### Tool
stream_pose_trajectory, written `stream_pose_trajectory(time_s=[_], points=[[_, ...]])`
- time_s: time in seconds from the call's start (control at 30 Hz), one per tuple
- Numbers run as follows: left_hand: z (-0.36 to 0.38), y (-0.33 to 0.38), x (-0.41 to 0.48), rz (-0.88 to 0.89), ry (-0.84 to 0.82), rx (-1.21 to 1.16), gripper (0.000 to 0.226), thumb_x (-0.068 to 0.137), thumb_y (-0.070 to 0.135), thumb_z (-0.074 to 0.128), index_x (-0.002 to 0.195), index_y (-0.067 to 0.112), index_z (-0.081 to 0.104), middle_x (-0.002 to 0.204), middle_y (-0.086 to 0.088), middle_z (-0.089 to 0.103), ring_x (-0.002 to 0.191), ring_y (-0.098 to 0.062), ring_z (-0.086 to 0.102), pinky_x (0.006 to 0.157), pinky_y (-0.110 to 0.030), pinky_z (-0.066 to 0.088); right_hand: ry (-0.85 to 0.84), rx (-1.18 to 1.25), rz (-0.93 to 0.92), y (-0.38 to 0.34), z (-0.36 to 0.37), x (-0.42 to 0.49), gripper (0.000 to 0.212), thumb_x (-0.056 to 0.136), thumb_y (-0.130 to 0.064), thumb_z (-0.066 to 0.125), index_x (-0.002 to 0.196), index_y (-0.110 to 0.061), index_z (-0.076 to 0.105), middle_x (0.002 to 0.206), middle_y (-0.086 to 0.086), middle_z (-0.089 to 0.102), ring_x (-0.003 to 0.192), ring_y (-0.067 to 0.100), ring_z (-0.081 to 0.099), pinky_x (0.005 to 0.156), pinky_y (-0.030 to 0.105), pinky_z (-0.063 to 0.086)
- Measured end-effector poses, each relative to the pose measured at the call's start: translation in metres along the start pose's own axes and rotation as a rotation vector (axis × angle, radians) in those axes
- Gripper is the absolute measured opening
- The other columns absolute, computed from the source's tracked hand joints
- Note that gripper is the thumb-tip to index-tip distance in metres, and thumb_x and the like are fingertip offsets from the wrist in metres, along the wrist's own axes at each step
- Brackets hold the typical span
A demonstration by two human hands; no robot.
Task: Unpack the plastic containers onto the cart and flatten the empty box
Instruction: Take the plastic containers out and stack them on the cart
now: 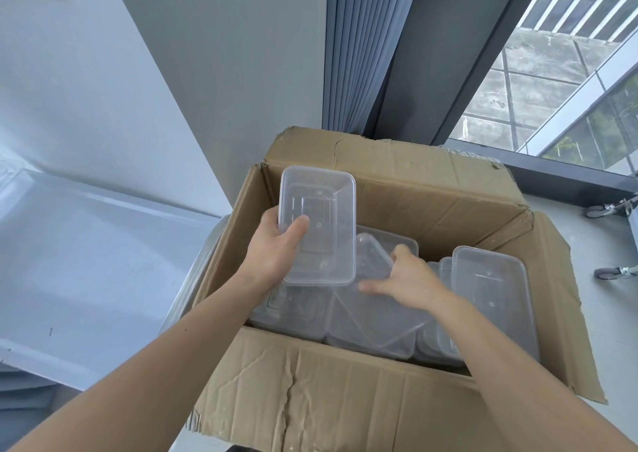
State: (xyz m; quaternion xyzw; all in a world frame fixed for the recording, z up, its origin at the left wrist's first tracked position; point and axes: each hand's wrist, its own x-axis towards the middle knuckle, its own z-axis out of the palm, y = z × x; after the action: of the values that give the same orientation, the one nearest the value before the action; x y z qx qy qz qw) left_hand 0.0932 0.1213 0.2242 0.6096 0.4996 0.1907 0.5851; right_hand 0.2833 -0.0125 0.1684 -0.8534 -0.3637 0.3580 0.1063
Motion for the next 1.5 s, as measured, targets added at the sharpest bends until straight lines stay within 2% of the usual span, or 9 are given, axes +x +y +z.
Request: stream_pose_trajectory(time_s=[0.1,0.23,0.3,0.37,0.67,0.83,1.0,1.27,1.5], points=[[-0.008,0.006,-0.003,0.02,0.091,-0.034,0.059,0.08,0.056,0.063,0.11,0.006,0.059,0.102,-0.011,0.066,0.086,-0.023,0.07,0.069,-0.042,0.059,0.139,0.281,0.021,-0.009,-0.016,-0.005,0.068,0.072,-0.06,0.08,0.109,-0.017,0.041,0.098,-0.003,0.057,0.086,0.016,0.062,0.064,0.033,0.047],[-0.029,0.018,-0.019,0.035,0.228,-0.1,0.032,0.085,0.044,0.064,0.102,0.02,0.051,0.102,-0.005,0.064,0.092,-0.02,0.068,0.081,-0.045,0.057,0.2,0.762,-0.027,-0.029,-0.027,-0.007,0.036,0.08,-0.036,0.068,0.102,-0.02,0.044,0.101,0.004,0.061,0.097,0.03,0.069,0.063,0.036,0.045],[-0.046,0.017,-0.028,0.031,0.262,-0.136,0.037,0.079,0.043,0.065,0.104,0.02,0.05,0.097,-0.002,0.065,0.09,-0.022,0.07,0.083,-0.05,0.056,0.182,0.87,-0.087,-0.045,-0.028,-0.011,0.042,0.074,-0.031,0.064,0.11,-0.015,0.048,0.109,0.009,0.06,0.097,0.03,0.069,0.063,0.034,0.044],[-0.066,0.011,-0.036,0.011,0.288,-0.18,0.044,0.072,0.043,0.067,0.106,0.021,0.051,0.097,-0.004,0.066,0.091,-0.028,0.072,0.085,-0.055,0.057,0.163,0.895,-0.137,-0.062,-0.027,-0.019,0.052,0.071,-0.031,0.063,0.117,-0.009,0.052,0.116,0.011,0.063,0.1,0.028,0.069,0.064,0.034,0.047],[-0.178,-0.027,-0.078,0.064,0.439,-0.327,0.036,0.074,0.043,0.063,0.106,0.029,0.057,0.099,0.004,0.066,0.097,-0.024,0.07,0.082,-0.045,0.055,0.191,0.943,-0.277,-0.161,0.027,-0.073,0.008,0.096,-0.02,0.058,0.103,-0.019,0.057,0.114,0.009,0.067,0.097,0.025,0.072,0.084,0.047,0.056],[-0.273,-0.076,-0.114,-0.006,0.507,-0.348,0.061,0.073,0.046,0.059,0.131,0.026,0.058,0.101,0.006,0.067,0.099,-0.022,0.068,0.086,-0.045,0.056,0.134,0.904,-0.318,-0.244,0.098,-0.1,0.007,0.096,-0.02,0.058,0.098,-0.016,0.063,0.107,0.012,0.071,0.1,0.03,0.07,0.087,0.052,0.055],[-0.373,-0.123,-0.15,-0.043,0.516,-0.341,0.055,0.075,0.046,0.059,0.127,0.027,0.059,0.104,0.009,0.066,0.094,-0.018,0.071,0.078,-0.041,0.058,0.037,0.94,-0.33,-0.331,0.181,-0.131,0.013,0.101,-0.016,0.052,0.107,-0.02,0.063,0.107,0.007,0.067,0.095,0.025,0.069,0.078,0.04,0.051],[-0.485,-0.168,-0.19,-0.095,0.592,-0.341,0.057,0.073,0.05,0.063,0.122,0.022,0.06,0.107,0.005,0.069,0.091,-0.017,0.072,0.084,-0.05,0.059,-0.055,0.882,-0.334,-0.418,0.261,-0.162,0.015,0.102,-0.027,0.053,0.112,-0.022,0.062,0.114,0.01,0.069,0.098,0.027,0.071,0.082,0.043,0.055],[-0.533,-0.19,-0.177,-0.134,0.64,-0.328,0.046,0.081,0.049,0.065,0.115,0.02,0.057,0.11,0.001,0.069,0.091,-0.017,0.072,0.084,-0.048,0.058,-0.105,0.875,-0.345,-0.472,0.296,-0.146,0.043,0.095,-0.027,0.065,0.134,-0.016,0.05,0.119,0.008,0.066,0.097,0.024,0.073,0.081,0.039,0.056]])
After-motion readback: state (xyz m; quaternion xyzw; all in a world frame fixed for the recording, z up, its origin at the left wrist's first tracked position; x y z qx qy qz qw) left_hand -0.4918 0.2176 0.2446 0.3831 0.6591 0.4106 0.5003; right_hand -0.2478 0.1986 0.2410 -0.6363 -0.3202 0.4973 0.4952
